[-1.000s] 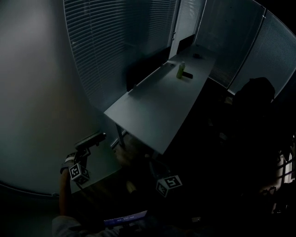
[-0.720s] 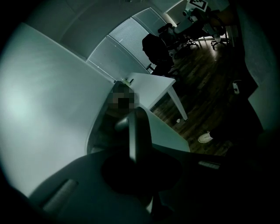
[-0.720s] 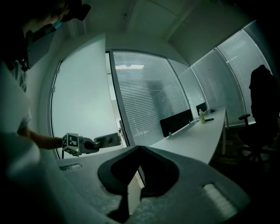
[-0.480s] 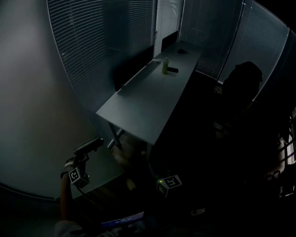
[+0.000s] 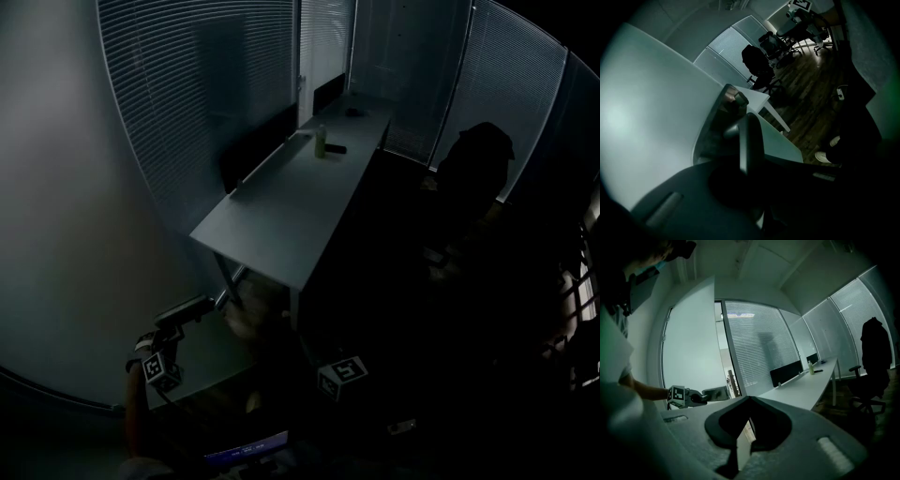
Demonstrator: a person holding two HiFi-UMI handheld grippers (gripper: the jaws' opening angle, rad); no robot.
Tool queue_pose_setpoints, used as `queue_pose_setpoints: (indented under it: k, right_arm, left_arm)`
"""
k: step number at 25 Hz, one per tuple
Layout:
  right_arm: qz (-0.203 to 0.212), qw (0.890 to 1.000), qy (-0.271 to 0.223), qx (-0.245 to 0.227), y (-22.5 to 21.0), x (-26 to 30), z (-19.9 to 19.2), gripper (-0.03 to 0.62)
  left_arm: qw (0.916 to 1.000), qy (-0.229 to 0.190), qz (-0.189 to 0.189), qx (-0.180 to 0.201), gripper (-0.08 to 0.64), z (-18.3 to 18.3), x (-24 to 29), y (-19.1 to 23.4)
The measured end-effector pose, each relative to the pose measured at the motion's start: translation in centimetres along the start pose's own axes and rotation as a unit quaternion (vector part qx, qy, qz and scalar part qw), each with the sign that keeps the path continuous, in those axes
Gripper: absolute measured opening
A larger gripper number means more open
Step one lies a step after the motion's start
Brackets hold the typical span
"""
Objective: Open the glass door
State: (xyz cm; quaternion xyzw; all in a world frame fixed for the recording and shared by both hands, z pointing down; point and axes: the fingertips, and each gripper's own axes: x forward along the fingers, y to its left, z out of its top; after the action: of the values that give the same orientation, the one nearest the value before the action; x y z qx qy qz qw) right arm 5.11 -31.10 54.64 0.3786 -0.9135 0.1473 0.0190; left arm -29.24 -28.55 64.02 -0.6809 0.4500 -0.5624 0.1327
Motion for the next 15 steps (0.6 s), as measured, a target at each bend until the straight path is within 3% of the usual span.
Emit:
queue_pose_setpoints:
  k: [15]
  right_arm:
    - [-0.011, 1.0, 0.004, -0.01, 2.2, -4.7, -1.3, 0.002]
  left_arm:
    - [0.9991, -0.026, -0.006, 0.032, 0.005, 1.1, -3.5, -4.1]
